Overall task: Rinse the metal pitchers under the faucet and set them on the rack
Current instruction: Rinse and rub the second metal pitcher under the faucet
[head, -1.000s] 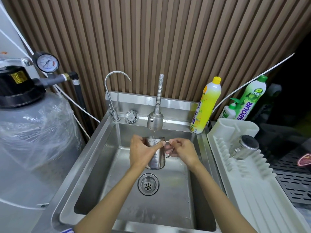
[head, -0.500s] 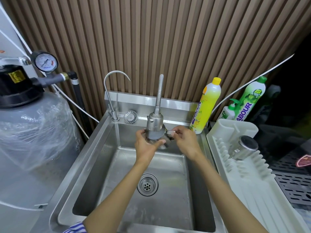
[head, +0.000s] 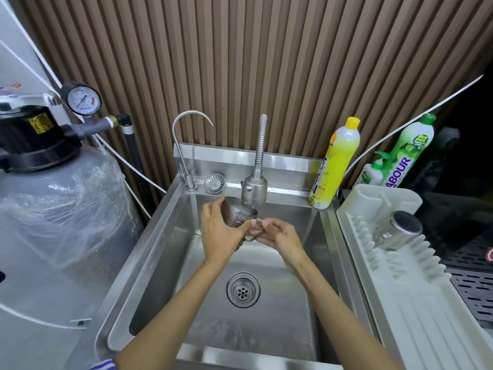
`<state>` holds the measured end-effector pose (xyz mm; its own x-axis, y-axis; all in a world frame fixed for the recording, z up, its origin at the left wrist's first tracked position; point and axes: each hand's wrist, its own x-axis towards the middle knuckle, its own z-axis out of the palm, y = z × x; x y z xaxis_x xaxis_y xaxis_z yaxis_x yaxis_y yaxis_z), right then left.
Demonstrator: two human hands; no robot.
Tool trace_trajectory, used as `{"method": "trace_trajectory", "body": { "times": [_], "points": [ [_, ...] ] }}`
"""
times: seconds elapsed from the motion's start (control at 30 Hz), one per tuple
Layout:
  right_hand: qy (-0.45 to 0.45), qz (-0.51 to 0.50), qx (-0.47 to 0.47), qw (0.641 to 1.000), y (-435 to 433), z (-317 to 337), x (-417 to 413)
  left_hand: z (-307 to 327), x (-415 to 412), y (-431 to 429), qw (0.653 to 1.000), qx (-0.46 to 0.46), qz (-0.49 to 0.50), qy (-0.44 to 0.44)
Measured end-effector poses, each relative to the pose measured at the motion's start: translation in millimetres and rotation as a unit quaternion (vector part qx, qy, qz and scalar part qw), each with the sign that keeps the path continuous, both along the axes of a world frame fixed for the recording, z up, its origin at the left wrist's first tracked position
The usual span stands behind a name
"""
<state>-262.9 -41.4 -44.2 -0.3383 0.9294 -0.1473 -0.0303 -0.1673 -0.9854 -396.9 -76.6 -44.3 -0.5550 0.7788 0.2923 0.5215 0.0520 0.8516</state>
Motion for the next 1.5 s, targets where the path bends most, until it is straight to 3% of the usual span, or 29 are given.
{"method": "trace_trajectory", "body": {
  "times": [0.13,0.33,0.4,0.53,0.7,0.77,0.83,1.07,1.2,1.4,1.5],
  "points": [
    [-0.057,-0.022,0.014,0.998,0.7,8.2,6.6,0.7,3.0,1.2,0.999,-0.027,0.013,-0.022],
    [-0.201,-0.076,0.071,0.974,11.1,30.9,16.9,-3.2,23.5,3.3,0.989,-0.079,0.011,-0.123],
    [-0.271,-0.075,0.107,0.954,13.7,39.6,19.5,-6.3,31.0,5.3,0.981,-0.092,-0.003,-0.171],
    [-0.417,-0.083,0.234,0.874,11.9,55.3,23.9,-10.5,36.3,11.9,0.960,-0.098,-0.077,-0.252],
    [-0.457,-0.071,0.298,0.835,9.5,54.5,22.6,-12.3,32.4,28.3,0.930,-0.092,-0.135,-0.328],
    [-0.438,-0.065,0.296,0.846,12.1,48.3,24.0,-10.7,31.0,33.2,0.932,-0.079,-0.130,-0.329],
    [-0.390,-0.056,0.268,0.879,14.2,38.9,25.4,-10.9,29.0,34.8,0.944,-0.058,-0.109,-0.306],
    [-0.151,-0.055,0.111,0.981,8.8,6.6,16.7,-9.5,21.5,26.7,0.989,0.003,-0.049,-0.141],
    [-0.003,-0.038,0.008,0.999,2.2,-6.0,12.1,-4.2,7.4,24.4,0.997,-0.026,-0.058,-0.047],
    [-0.071,-0.042,0.024,0.996,2.3,4.3,10.1,-4.4,-2.1,18.6,0.996,-0.062,-0.044,-0.037],
    [-0.188,-0.038,0.093,0.977,4.5,14.7,12.1,-8.3,1.4,18.4,0.992,-0.075,-0.034,-0.094]
  ]
}}
